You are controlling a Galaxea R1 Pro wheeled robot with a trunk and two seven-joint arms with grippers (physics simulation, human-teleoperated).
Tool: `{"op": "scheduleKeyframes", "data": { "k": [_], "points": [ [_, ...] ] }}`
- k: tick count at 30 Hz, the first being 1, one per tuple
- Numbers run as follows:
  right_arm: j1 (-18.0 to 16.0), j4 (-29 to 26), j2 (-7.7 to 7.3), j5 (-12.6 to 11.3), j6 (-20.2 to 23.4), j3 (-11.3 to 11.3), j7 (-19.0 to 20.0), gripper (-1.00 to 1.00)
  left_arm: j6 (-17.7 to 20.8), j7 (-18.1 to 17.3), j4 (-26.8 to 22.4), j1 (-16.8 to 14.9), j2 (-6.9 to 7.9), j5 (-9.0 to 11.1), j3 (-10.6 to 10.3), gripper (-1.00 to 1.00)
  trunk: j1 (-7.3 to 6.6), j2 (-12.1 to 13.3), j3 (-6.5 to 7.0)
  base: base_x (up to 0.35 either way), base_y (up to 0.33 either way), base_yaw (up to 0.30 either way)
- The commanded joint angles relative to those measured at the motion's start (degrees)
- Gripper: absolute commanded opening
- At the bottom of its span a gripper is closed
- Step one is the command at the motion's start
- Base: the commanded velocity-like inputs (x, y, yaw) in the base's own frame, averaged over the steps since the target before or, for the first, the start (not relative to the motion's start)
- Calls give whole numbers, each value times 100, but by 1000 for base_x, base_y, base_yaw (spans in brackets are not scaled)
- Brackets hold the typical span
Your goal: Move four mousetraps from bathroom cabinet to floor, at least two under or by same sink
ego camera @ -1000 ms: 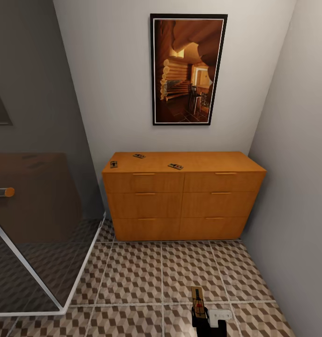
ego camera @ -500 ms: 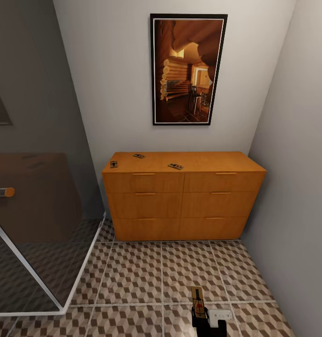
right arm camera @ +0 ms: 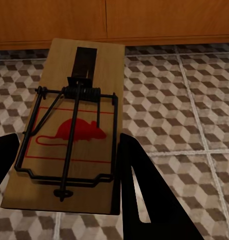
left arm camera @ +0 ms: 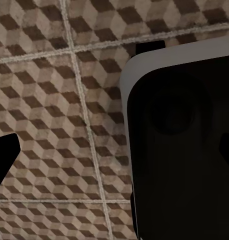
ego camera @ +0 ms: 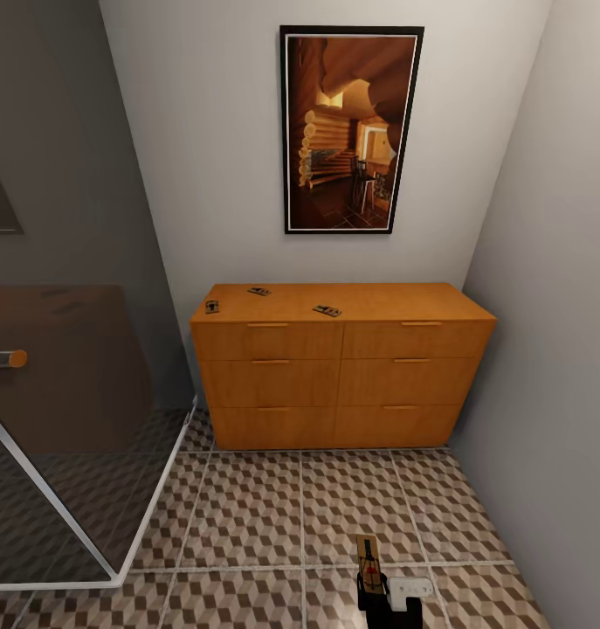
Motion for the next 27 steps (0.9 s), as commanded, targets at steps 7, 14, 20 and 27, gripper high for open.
{"op": "scheduleKeyframes", "data": {
  "k": [7, 14, 20, 27],
  "points": [
    [-5, 5, 1, 43, -12, -14, -28, -100, -40, 19, 25, -9, -2, 0, -42, 100, 0, -3, -5, 0, 0, 0],
    [-4, 5, 1, 43, -12, -14, -29, -100, -40, 19, 25, -9, 0, 0, -42, 100, 0, -3, -5, 0, 0, 0],
    [-4, 5, 1, 43, -12, -14, -28, -100, -40, 19, 25, -9, -3, 0, -42, 100, 0, -3, -5, 0, 0, 0],
    [-4, 5, 1, 43, -12, -14, -27, -100, -40, 19, 25, -9, 0, 0, -42, 100, 0, -3, -5, 0, 0, 0]
  ]
}}
